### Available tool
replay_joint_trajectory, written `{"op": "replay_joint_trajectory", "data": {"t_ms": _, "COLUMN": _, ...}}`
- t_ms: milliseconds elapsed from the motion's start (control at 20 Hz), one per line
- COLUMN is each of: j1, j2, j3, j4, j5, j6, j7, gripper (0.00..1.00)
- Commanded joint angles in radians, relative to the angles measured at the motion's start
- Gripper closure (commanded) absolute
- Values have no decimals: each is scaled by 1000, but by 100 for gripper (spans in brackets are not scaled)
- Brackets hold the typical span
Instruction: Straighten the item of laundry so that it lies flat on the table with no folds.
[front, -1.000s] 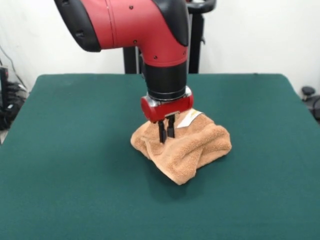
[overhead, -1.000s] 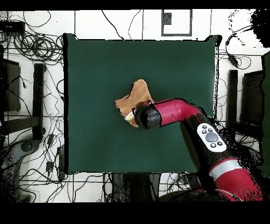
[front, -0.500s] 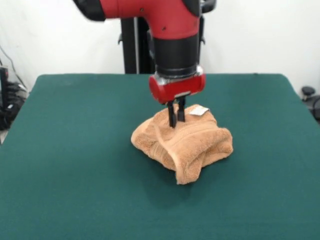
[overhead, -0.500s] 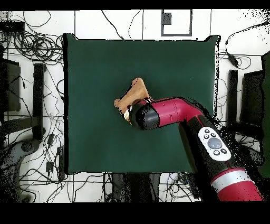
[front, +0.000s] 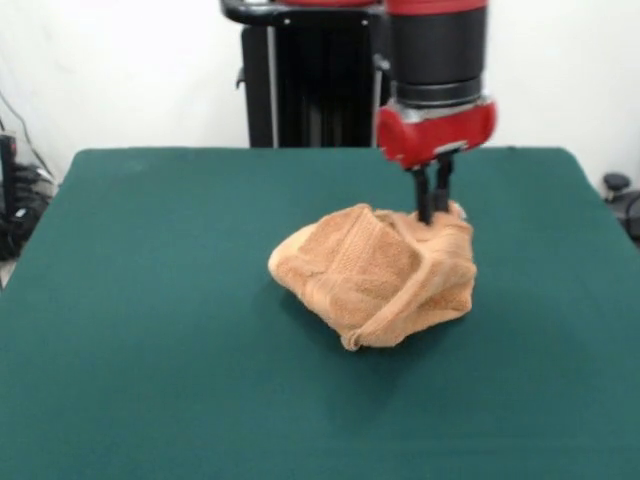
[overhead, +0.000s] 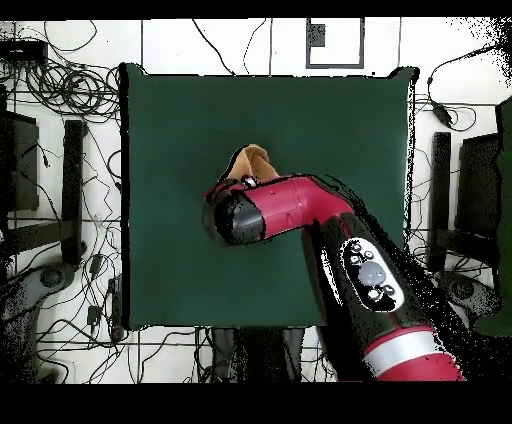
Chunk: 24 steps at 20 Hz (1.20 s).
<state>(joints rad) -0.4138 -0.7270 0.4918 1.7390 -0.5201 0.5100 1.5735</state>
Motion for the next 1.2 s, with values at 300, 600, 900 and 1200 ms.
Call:
{"op": "replay_joint_trajectory", "data": {"t_ms": 300, "j1": 169, "j2": 12, "j3": -67, "j4": 1, "j5": 42, "j6": -25, "j7": 212, "gripper": 100}}
{"op": "replay_joint_trajectory", "data": {"t_ms": 600, "j1": 275, "j2": 13, "j3": -193, "j4": -47, "j5": 10, "j6": -32, "j7": 267, "gripper": 100}}
{"op": "replay_joint_trajectory", "data": {"t_ms": 900, "j1": 331, "j2": 24, "j3": -273, "j4": -52, "j5": -1, "j6": -54, "j7": 255, "gripper": 100}}
{"op": "replay_joint_trajectory", "data": {"t_ms": 1200, "j1": 368, "j2": 23, "j3": -314, "j4": -44, "j5": 13, "j6": -96, "j7": 235, "gripper": 100}}
